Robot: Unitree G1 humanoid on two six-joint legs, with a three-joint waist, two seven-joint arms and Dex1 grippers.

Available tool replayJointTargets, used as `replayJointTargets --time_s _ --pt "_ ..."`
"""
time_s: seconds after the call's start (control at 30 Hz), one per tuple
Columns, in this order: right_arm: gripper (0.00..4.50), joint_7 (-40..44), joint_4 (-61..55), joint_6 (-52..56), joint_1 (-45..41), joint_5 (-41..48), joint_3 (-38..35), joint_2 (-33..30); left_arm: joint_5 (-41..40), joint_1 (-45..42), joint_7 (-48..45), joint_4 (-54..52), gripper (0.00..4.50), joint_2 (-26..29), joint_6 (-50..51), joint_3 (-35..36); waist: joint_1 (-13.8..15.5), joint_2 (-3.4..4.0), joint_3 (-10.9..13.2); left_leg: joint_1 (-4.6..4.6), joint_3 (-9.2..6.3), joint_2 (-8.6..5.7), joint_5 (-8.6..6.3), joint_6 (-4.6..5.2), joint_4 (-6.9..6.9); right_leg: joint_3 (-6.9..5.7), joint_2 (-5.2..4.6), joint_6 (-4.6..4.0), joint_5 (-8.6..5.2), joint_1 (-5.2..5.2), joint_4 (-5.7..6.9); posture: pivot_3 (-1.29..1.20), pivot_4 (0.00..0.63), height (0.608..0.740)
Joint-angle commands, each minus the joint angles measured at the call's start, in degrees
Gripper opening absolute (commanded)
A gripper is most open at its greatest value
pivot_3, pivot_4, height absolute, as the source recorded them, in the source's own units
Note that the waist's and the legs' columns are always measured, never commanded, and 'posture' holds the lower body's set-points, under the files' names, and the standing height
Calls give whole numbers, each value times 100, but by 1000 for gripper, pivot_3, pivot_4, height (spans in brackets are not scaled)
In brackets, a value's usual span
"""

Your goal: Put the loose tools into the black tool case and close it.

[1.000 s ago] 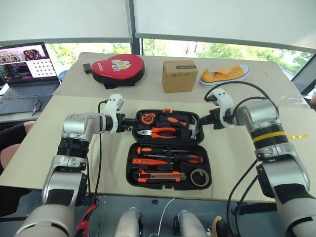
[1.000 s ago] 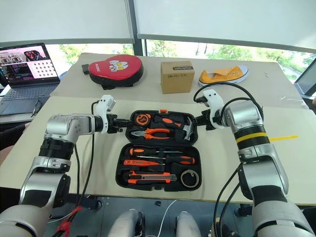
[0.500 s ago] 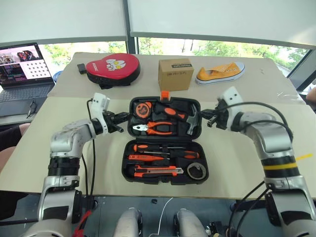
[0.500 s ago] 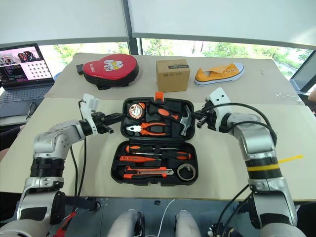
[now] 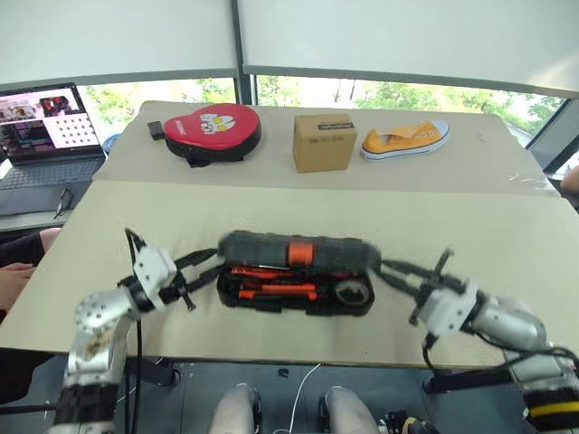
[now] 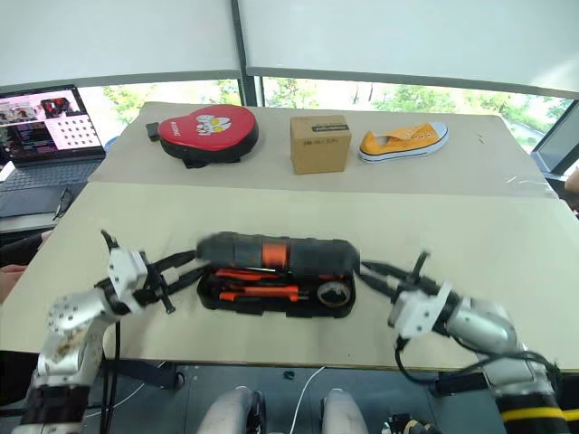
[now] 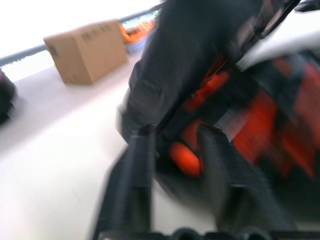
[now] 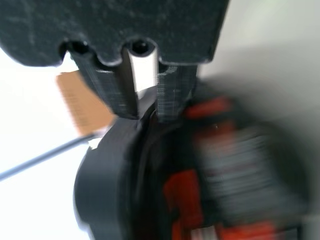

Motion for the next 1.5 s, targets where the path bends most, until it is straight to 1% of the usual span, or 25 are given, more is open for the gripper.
replayJointTargets --time_s 0.03,0.1,0.13,0.17,0.3,0.4,0.47,0.5,0.57,0.6,0.67,0.73,0.8,0.93,1.07,1.23,1.4,1.5 --pt "2371 -246 193 -824 190 -180 -24 -129 -7 226 120 -274 3194 221 -352 210 -14 -1 1 -2 2 0 5 2 0 3 -2 -1 1 -5 4 0 150 740" --pt "3063 -285 344 -967 286 -144 -61 -284 -187 313 282 -226 3903 382 -51 480 -15 -5 2 6 0 5 11 -1 0 4 0 -5 4 -2 7 0 150 740" --pt "3406 -305 407 -918 349 -95 -119 -374 -268 325 304 -135 3966 507 50 617 -12 -6 2 9 -1 8 12 -2 0 3 3 -7 6 -1 7 0 150 740" --pt "3406 -335 439 -885 397 -64 -149 -438 -319 338 310 -82 3966 593 99 696 -7 -6 2 11 -2 8 12 -2 0 3 3 -7 6 0 9 0 150 740" --pt "3406 -106 126 -148 776 793 -179 -750 -372 270 71 309 3966 1120 351 835 -12 -3 2 11 -2 9 12 -1 -3 1 0 -7 5 -1 13 0 150 740" --pt "2584 432 -761 935 1339 1817 54 -1080 -351 -189 -226 578 3966 1333 542 539 -1 -2 2 12 0 9 11 -1 -4 3 -2 -8 5 0 13 0 150 740" --pt "1948 753 -1495 1631 1684 2428 283 -1263 -318 -684 -167 745 3446 1293 817 339 42 -3 2 11 -4 11 12 -1 -3 -1 -1 -8 5 0 12 0 150 740" --pt "1637 866 -1826 1912 1782 2594 399 -1308 -271 -982 -177 838 3291 1252 907 196 83 -8 2 10 -8 9 12 -1 -3 -4 -1 -7 5 4 13 0 150 740" --pt "879 965 -2287 2436 1850 2728 504 -1341 -150 -1431 -121 1033 2459 1186 1046 -20 109 -26 -4 6 -15 15 13 -2 -1 -11 8 -9 6 2 14 0 150 740" --pt "599 975 -2482 2696 1834 2723 581 -1317 -107 -1665 -165 1155 2153 1140 1091 -156 108 -27 -4 5 -15 14 13 -2 1 -9 8 -9 6 3 13 0 150 740" --pt "0 1028 -2807 3299 1774 2722 758 -1303 89 -2099 -209 1471 1385 1072 1179 -454 97 -27 -4 4 -6 9 12 0 1 -1 4 -7 8 -2 12 0 150 740" --pt "0 1085 -3023 3828 1621 2601 971 -1248 345 -2513 -268 1890 651 982 1124 -753 100 -29 -5 -3 -9 3 12 0 3 -3 9 -4 8 -5 11 0 150 740" --pt "0 1067 -3099 4374 1404 2413 1157 -1149 615 -2862 -304 2335 109 889 1061 -1040 95 -32 -3 -7 -8 3 12 0 3 -2 14 -4 8 -11 12 0 150 740" --pt "0 959 -3017 5094 958 2083 1392 -852 819 -3266 -522 2934 109 666 1013 -1390 97 -35 -2 -26 -10 1 13 -1 9 -5 34 -4 8 -21 11 0 150 740" --pt "0 893 -2934 5445 554 1877 1452 -498 744 -3294 -806 2995 109 506 1114 -1494 94 -40 1 -38 -10 1 13 -1 9 -6 34 -3 8 -30 10 0 150 740" --pt "0 791 -2391 5495 -46 1587 1359 -94 266 -2652 -1311 2128 109 584 1480 -1350 26 -42 3 -38 -12 3 13 -1 9 -5 35 -3 9 -29 12 0 150 740" --pt "0 753 -1700 5347 -722 1482 1178 211 23 -1862 -1091 1206 109 755 1839 -1030 -9 -52 4 -34 -21 6 16 -5 10 -10 32 -3 10 -25 14 0 150 740" --pt "0 724 -1275 5202 -1109 1387 1138 430 -102 -1375 -880 655 109 759 1945 -835 -14 -51 5 -33 -23 10 16 -5 10 -8 27 -3 11 -26 16 0 150 740"
